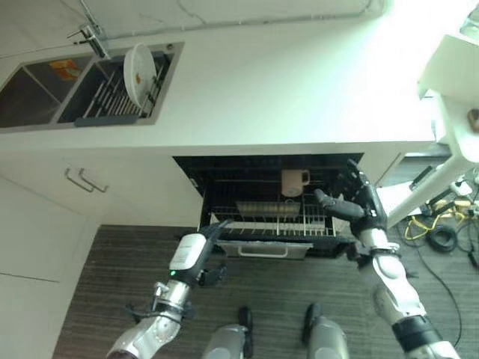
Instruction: Place the dishes in the dishwasher.
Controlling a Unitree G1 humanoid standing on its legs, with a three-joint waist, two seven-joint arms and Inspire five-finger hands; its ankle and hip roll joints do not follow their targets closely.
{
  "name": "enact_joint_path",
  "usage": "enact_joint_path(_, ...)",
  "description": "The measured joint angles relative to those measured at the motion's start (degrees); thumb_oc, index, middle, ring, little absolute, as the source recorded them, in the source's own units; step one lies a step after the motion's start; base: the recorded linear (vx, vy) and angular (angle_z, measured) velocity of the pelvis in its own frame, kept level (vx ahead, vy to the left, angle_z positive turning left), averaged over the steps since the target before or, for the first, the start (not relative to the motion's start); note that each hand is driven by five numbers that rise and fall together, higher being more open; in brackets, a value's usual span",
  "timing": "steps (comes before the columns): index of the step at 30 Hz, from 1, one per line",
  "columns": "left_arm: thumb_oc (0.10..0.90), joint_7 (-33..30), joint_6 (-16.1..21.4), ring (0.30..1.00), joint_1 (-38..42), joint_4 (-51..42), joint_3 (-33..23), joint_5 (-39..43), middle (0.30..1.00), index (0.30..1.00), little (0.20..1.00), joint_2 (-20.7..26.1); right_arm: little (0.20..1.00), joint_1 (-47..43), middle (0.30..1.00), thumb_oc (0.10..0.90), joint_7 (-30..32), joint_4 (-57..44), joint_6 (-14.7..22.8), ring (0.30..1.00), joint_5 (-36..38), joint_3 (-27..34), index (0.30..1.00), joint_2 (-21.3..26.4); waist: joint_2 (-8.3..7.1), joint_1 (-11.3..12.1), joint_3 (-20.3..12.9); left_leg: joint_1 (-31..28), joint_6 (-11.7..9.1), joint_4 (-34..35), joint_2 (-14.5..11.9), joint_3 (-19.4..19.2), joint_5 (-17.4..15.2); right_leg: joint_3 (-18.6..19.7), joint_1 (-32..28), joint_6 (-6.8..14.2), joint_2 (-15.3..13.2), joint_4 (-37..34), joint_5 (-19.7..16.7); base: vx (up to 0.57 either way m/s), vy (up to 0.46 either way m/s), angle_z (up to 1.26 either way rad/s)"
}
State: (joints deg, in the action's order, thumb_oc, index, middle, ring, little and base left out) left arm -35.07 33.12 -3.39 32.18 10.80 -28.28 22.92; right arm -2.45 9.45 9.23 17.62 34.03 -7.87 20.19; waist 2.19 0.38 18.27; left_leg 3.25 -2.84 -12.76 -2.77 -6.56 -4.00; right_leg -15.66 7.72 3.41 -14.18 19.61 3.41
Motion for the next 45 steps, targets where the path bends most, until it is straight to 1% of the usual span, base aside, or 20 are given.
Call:
enact_joint_path(5, 0.8, -8.0, -0.5, 0.9, -2.7, -3.0, -12.0, 12.1, 0.9, 0.9, 0.9, -1.4, 0.9, 7.1, 0.9, 0.8, -0.9, -0.3, 3.5, 0.9, 0.0, 2.8, 0.9, -4.5, -2.69, 0.6, -4.1, 1.3, 2.3, -4.0, 1.3, -0.3, -2.4, 0.8, -1.3, 1.8, -0.9, -3.0, -0.7, -0.03, 0.173, -0.04)
enact_joint_path(9, 0.8, -12.3, -2.1, 0.9, -4.5, -5.2, -18.1, 22.2, 0.9, 0.9, 0.9, -2.3, 0.9, 10.3, 0.9, 0.8, -1.0, -0.4, 5.9, 0.9, 2.3, 6.5, 0.9, -6.4, -2.12, 0.5, -6.8, 4.0, 5.5, -7.5, 3.2, 0.5, -4.3, 0.7, -3.0, 3.3, -1.0, -8.6, -2.0, -0.03, 0.126, 0.15)
enact_joint_path(10, 0.8, -13.6, -3.5, 0.9, -6.0, -5.1, -20.3, 23.7, 0.9, 0.9, 0.9, -3.5, 0.9, 10.2, 0.9, 0.8, -1.6, -0.6, 5.9, 0.9, 2.6, 6.4, 0.9, -6.1, -0.74, 0.3, -6.9, 4.2, 6.2, -7.4, 1.9, 0.1, -4.2, 1.3, -2.9, 5.1, 1.2, -5.2, -0.2, -0.05, 0.024, -0.09)
enact_joint_path(13, 0.8, -16.3, -4.9, 0.9, -7.1, -2.9, -22.2, 25.2, 0.9, 0.9, 0.9, -4.0, 0.9, 10.2, 0.9, 0.8, -3.4, -0.8, 5.9, 0.9, 3.3, 6.0, 0.9, -5.6, -1.17, 0.1, -7.2, 3.5, 5.7, -3.8, 2.0, 0.8, -1.3, 3.2, -2.1, 3.2, 9.8, 4.7, 6.0, -0.02, -0.018, 0.07)
enact_joint_path(15, 0.8, -16.4, -6.1, 0.9, -8.4, -1.0, -22.3, 25.2, 0.9, 0.9, 0.9, -3.9, 0.9, 9.9, 0.9, 0.8, -5.6, -0.8, 6.2, 0.9, 4.6, 6.1, 0.9, -4.3, -2.48, 0.3, -7.8, 3.6, 5.4, -1.9, 3.8, -0.3, -0.2, 3.6, -2.9, -0.2, 13.0, 3.4, 8.1, 0.0, -0.067, -0.13)
enact_joint_path(16, 0.8, -15.6, -7.7, 0.9, -8.1, 1.7, -21.6, 25.2, 0.9, 0.9, 0.9, -3.9, 0.9, 9.3, 0.9, 0.8, -6.8, -0.4, 7.0, 0.9, 5.9, 6.4, 0.9, -2.9, -2.63, 0.0, -7.8, 3.7, 5.6, -1.5, 5.2, -0.5, 0.0, 4.2, -4.0, -2.7, 12.6, 0.5, 9.6, 0.0, -0.05, -0.09)
enact_joint_path(18, 0.8, -10.7, -11.2, 0.9, -6.6, 7.8, -19.5, 25.8, 0.9, 0.9, 0.9, -3.6, 0.9, 9.2, 0.9, 0.8, -8.2, 0.4, 7.3, 0.9, 9.6, 6.8, 0.9, -0.3, -0.82, -0.5, -7.7, 3.3, 5.2, 0.5, 6.0, -0.3, 1.0, 3.7, -4.0, -3.9, 12.1, 0.0, 9.2, 0.06, -0.024, 0.08)
enact_joint_path(21, 0.8, -2.7, -18.1, 0.9, -6.5, 11.3, -14.9, 27.1, 0.9, 0.9, 0.9, -3.6, 0.9, 9.9, 0.9, 0.8, -10.1, 0.5, 7.6, 0.9, 11.2, 7.6, 0.9, 1.6, -0.5, -0.3, -7.7, 1.4, 2.2, 5.0, 7.4, -0.5, 2.9, 4.1, -3.9, -4.9, 11.1, 1.3, 9.5, 0.02, 0.056, 0.02)
enact_joint_path(22, 0.8, 2.1, -20.5, 0.9, -6.4, 12.4, -12.4, 28.0, 0.9, 0.9, 0.9, -3.8, 0.9, 9.5, 0.9, 0.8, -10.0, 0.5, 8.1, 0.9, 11.3, 7.8, 0.9, 2.2, -1.74, 0.0, -6.8, 2.3, -1.9, 3.3, 7.9, -0.8, 3.1, 4.4, -3.0, -6.8, 9.5, 2.0, 9.4, -0.03, 0.171, 0.1)
enact_joint_path(23, 0.8, 4.9, -21.9, 0.9, -5.4, 14.2, -10.9, 28.0, 0.9, 0.9, 0.9, -4.0, 0.9, 8.3, 0.9, 0.8, -9.9, 0.5, 8.1, 0.9, 11.3, 7.9, 0.9, 2.6, -2.21, -0.2, -6.0, 4.2, -0.9, -1.0, 8.1, -0.8, 2.6, 3.9, -2.8, -6.7, 8.1, 2.5, 9.2, 0.0, 0.262, 0.09)
enact_joint_path(24, 0.8, 8.5, -23.7, 0.9, -4.2, 16.8, -9.3, 28.0, 0.9, 0.9, 0.9, -4.4, 0.9, 7.5, 0.9, 0.8, -9.7, 0.5, 8.1, 0.9, 11.6, 7.9, 0.9, 2.6, -3.62, -0.3, -4.7, 6.5, 1.3, -6.2, 6.9, -0.3, 0.5, 4.0, -3.1, -6.4, 6.7, 2.5, 8.8, 0.05, 0.491, 0.12)
enact_joint_path(25, 0.8, 12.2, -24.4, 0.9, -3.3, 21.4, -7.9, 27.9, 0.9, 0.9, 0.9, -5.9, 0.9, 5.9, 0.9, 0.8, -9.6, 0.3, 8.1, 0.9, 11.6, 8.2, 0.9, 2.6, -4.31, -0.6, -4.3, 6.6, 0.6, -6.3, 2.4, 0.0, 0.2, 4.2, -3.1, -5.3, 6.0, 2.1, 8.1, 0.08, 0.548, 0.11)
enact_joint_path(29, 0.8, 23.8, -28.5, 0.9, 1.4, 32.1, -2.2, 29.3, 0.9, 0.9, 0.9, -9.6, 0.9, 2.1, 0.9, 0.8, -9.0, -2.2, 6.8, 0.9, 10.8, 9.0, 0.9, 6.1, -0.02, -2.1, -3.5, 5.7, -1.6, -3.4, -8.2, 6.5, 0.5, 7.5, -1.9, -1.7, 4.9, 4.0, 8.8, 0.13, 0.63, -0.23)
enact_joint_path(32, 0.8, 26.8, -31.2, 0.9, 1.9, 33.5, 0.1, 29.5, 0.9, 0.9, 0.9, -10.0, 0.9, 3.5, 0.9, 0.8, -7.9, -6.3, 5.5, 0.9, 10.9, 12.3, 0.9, 8.5, 2.02, -4.8, -4.0, 5.6, -0.5, -5.6, -8.2, 0.2, -0.6, 7.2, -2.8, 3.3, 0.7, 4.5, 9.2, 0.1, 0.306, 0.15)
enact_joint_path(33, 0.8, 27.6, -31.8, 0.9, 2.0, 33.4, 0.1, 29.7, 0.9, 0.9, 0.9, -9.4, 0.9, 4.6, 0.9, 0.8, -7.4, -7.8, 5.7, 0.9, 11.0, 14.1, 0.9, 7.3, 1.58, -5.7, -4.1, 5.0, -2.9, -5.2, -5.7, -0.5, -0.4, 8.0, -3.4, 5.4, -1.7, 4.2, 8.4, 0.12, 0.279, 0.18)
enact_joint_path(35, 0.8, 28.4, -32.4, 0.9, 2.5, 32.4, 0.1, 30.0, 0.9, 0.9, 0.9, -7.7, 0.9, 5.1, 0.9, 0.8, -6.3, -8.7, 5.5, 0.9, 10.9, 13.6, 0.9, 5.9, -1.14, -5.4, -4.1, 4.6, 0.1, -5.3, -1.1, -1.7, -1.4, 10.0, -4.5, 4.3, -5.2, 0.5, 5.7, 0.15, 0.341, 0.08)
enact_joint_path(38, 0.8, 29.3, -35.3, 0.9, 4.5, 34.5, -2.6, 35.2, 0.9, 0.9, 0.9, -8.1, 0.9, 4.9, 0.9, 0.8, -3.3, -11.2, 5.3, 0.9, 7.5, 11.3, 0.9, 1.2, -2.77, -3.5, -3.9, 4.3, 3.9, -7.4, 1.8, -2.5, -4.5, 10.6, -6.1, 4.1, -7.5, -1.3, -2.8, 0.13, 0.299, 0.04)
enact_joint_path(41, 0.8, 31.6, -36.4, 0.9, 3.8, 34.5, -3.8, 37.2, 0.9, 0.9, 0.9, -8.2, 0.9, 3.6, 0.9, 0.8, -2.3, -14.0, 5.0, 0.9, 4.9, 9.3, 0.9, -0.9, -2.81, -1.7, -4.0, 4.3, 6.5, -8.0, 0.5, -4.8, -6.0, 6.2, -5.6, 3.5, -7.3, -4.1, -11.6, 0.06, 0.2, -0.29)
enact_joint_path(43, 0.8, 32.5, -38.0, 0.9, 2.0, 33.0, -4.4, 37.8, 0.9, 0.9, 0.9, -7.9, 0.9, 2.3, 0.9, 0.8, -1.6, -14.7, 4.9, 0.9, 3.3, 7.9, 0.9, -0.9, -2.9, -1.0, -4.0, 4.6, 7.6, -7.4, -0.6, -5.9, -5.9, 3.3, -2.7, 4.7, -3.3, 1.5, -5.6, 0.07, 0.121, -0.51)
enact_joint_path(45, 0.8, 33.8, -38.2, 0.9, 1.4, 33.0, -4.5, 39.3, 0.9, 0.9, 0.9, -8.0, 0.9, 2.3, 0.9, 0.8, -1.2, -16.3, 4.8, 0.9, 2.9, 7.8, 0.9, 0.0, -2.98, -1.5, -4.0, 3.6, 8.5, -3.3, 0.1, -6.0, -4.2, 3.4, -1.2, 3.9, 4.6, 5.5, 2.7, 0.09, 0.064, -0.03)
